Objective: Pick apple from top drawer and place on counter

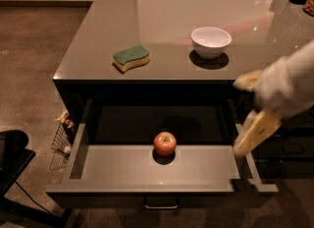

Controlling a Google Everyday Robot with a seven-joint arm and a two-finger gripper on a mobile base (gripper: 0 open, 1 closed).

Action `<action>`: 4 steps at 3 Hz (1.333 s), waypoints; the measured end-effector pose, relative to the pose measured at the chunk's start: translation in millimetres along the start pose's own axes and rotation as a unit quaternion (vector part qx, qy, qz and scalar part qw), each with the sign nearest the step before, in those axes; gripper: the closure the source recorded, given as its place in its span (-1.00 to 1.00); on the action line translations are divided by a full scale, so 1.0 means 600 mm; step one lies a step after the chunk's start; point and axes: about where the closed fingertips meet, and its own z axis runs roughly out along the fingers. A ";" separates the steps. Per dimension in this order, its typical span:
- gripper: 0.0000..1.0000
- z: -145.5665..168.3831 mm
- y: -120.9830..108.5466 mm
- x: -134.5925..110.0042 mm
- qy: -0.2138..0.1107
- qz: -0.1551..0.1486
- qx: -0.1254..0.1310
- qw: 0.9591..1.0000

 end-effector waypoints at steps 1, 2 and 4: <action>-1.00 0.225 0.091 0.023 -0.169 0.028 -0.076 0.982; -1.00 0.297 0.086 -0.036 -0.311 0.050 -0.051 0.948; -1.00 0.326 0.067 -0.099 -0.380 0.057 -0.038 0.922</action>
Offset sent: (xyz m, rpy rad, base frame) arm 0.1258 0.1359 -0.1885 1.1585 -0.4080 -0.2234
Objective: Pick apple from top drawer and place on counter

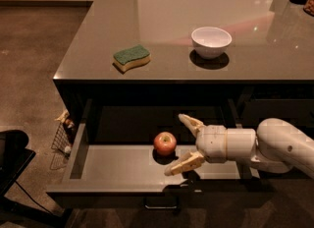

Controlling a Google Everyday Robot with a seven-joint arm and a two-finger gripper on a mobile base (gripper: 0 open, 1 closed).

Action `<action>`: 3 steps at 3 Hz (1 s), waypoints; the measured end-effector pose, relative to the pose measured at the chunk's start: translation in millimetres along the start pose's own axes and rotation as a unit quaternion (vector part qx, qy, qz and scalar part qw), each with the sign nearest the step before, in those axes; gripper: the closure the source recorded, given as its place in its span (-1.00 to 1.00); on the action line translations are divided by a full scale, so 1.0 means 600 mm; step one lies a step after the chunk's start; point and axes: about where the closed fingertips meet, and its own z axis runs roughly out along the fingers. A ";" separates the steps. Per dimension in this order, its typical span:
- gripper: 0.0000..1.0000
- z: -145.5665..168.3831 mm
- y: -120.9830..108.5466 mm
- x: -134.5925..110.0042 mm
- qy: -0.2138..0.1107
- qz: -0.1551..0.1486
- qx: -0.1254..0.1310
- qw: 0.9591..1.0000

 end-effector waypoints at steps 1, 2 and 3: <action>-1.00 0.057 -0.023 0.014 0.021 -0.003 -0.001 1.000; -1.00 0.100 -0.076 0.025 0.036 -0.011 0.011 0.999; -1.00 0.130 -0.114 0.046 0.077 -0.022 0.020 0.997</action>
Offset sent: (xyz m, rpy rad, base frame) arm 0.1107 0.0440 -0.0449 -0.1195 -0.0319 -0.0538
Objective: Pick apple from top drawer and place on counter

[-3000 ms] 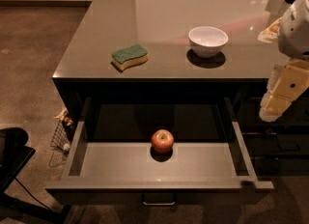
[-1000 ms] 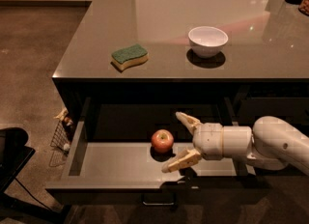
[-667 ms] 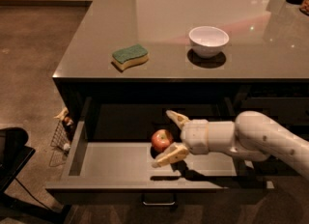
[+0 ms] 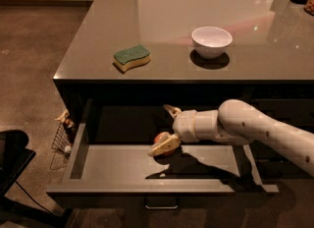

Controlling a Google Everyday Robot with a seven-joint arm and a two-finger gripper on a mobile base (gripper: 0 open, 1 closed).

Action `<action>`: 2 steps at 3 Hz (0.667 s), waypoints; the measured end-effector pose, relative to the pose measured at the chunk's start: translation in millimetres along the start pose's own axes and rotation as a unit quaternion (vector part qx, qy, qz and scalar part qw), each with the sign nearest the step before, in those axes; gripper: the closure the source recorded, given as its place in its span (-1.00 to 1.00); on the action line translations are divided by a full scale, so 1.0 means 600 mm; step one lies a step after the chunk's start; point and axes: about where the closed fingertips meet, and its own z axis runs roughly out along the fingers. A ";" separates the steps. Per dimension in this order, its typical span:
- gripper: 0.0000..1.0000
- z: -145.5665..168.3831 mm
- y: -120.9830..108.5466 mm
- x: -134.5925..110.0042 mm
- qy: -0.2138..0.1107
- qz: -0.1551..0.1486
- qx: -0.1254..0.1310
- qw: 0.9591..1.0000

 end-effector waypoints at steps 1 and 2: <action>-1.00 0.008 -0.018 0.056 0.069 -0.001 -0.003 0.998; -1.00 -0.013 -0.018 0.088 0.105 0.000 -0.005 0.994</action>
Offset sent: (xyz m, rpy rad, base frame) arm -0.0014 -0.0632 -0.0537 -0.2815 0.1032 -0.0227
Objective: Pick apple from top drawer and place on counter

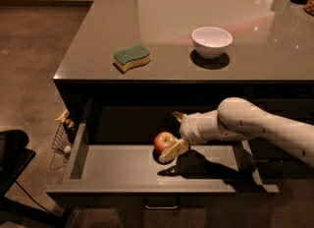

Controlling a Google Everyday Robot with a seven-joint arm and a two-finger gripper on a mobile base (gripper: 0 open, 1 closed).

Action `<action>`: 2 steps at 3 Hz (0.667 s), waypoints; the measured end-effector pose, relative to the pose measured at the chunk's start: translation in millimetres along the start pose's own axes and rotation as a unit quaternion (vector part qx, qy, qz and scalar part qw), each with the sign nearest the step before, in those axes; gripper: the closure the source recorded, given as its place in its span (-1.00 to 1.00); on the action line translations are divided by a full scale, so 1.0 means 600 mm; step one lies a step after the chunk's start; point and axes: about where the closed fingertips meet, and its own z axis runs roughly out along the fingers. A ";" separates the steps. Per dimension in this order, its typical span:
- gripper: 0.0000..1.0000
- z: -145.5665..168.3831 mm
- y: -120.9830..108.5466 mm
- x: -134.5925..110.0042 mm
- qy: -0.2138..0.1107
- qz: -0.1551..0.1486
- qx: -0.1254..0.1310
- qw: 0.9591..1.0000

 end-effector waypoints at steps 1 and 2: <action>-0.64 0.001 0.014 0.017 0.019 0.000 -0.010 1.000; -0.02 0.005 0.041 -0.014 0.016 -0.008 -0.024 1.000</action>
Offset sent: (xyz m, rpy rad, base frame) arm -0.0260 0.0235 0.0078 -0.0346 0.0303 0.0593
